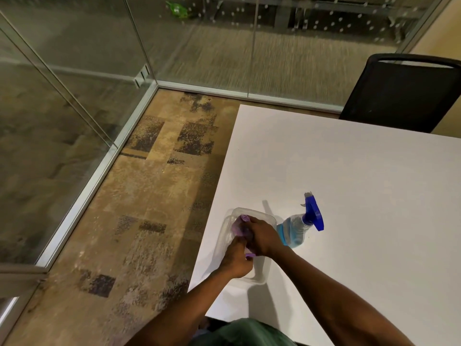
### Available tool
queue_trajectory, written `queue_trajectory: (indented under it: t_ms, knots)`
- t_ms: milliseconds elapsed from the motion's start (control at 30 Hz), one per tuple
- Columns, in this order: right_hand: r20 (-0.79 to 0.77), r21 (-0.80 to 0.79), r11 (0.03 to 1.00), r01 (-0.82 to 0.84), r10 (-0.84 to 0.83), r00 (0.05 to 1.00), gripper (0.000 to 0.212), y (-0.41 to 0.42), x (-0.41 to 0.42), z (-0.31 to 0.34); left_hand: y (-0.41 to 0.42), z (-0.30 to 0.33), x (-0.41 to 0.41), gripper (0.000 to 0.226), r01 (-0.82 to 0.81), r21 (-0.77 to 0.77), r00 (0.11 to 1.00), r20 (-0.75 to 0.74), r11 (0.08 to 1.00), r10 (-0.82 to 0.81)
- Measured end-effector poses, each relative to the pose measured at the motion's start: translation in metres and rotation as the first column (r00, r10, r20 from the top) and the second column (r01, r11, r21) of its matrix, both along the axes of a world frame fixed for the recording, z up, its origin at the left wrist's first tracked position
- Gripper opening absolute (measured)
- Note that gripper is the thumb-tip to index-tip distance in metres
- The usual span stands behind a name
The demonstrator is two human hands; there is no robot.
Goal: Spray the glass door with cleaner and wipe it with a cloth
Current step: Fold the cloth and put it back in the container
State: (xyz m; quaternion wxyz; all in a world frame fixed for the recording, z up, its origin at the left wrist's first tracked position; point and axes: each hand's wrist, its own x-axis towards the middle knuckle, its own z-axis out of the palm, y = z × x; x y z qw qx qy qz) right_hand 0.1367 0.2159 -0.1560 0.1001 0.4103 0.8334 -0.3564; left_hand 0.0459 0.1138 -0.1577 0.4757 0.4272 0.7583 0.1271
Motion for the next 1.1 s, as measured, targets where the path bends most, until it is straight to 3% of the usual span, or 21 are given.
queue_trajectory:
  t_ms: [200, 400, 500, 633, 800, 967, 1100]
  knots:
    - [0.066, 0.023, 0.996, -0.081, 0.079, 0.995, 0.04, 0.01, -0.007, -0.007, -0.006, -0.002, -0.003, 0.071, 0.133, -0.017, 0.988, -0.07, 0.991, -0.134]
    - [0.115, 0.216, 0.923, -0.319, 0.301, 0.947, 0.046, 0.017, -0.012, -0.008, -0.011, -0.004, -0.012, 0.086, 0.257, -0.068, 0.956, -0.131, 0.964, -0.264]
    - [0.12, 0.353, 0.896, -0.271, 0.244, 0.962, 0.054, 0.009, -0.008, -0.01, -0.013, -0.006, -0.01, 0.09, 0.274, -0.057, 0.948, -0.15, 0.96, -0.28]
    - [-0.007, 0.494, 0.867, -0.068, 0.082, 0.997, 0.054, -0.011, 0.0, -0.018, -0.012, -0.006, -0.006, 0.092, 0.272, -0.026, 0.948, -0.163, 0.962, -0.273]
    - [-0.038, 0.402, 0.915, -0.026, 0.045, 0.998, 0.038, -0.022, 0.01, -0.031, -0.01, -0.01, -0.004, 0.092, 0.308, -0.005, 0.932, -0.197, 0.951, -0.303]
    - [0.185, 0.212, 0.964, -0.158, 0.119, 0.976, 0.055, -0.018, 0.015, -0.047, -0.004, -0.011, -0.007, 0.093, 0.336, -0.001, 0.91, -0.259, 0.942, -0.325]
    - [0.037, 0.221, 0.973, -0.063, 0.056, 0.998, 0.048, -0.017, 0.012, -0.037, 0.003, -0.008, -0.008, 0.086, 0.349, 0.003, 0.904, -0.266, 0.937, -0.335]
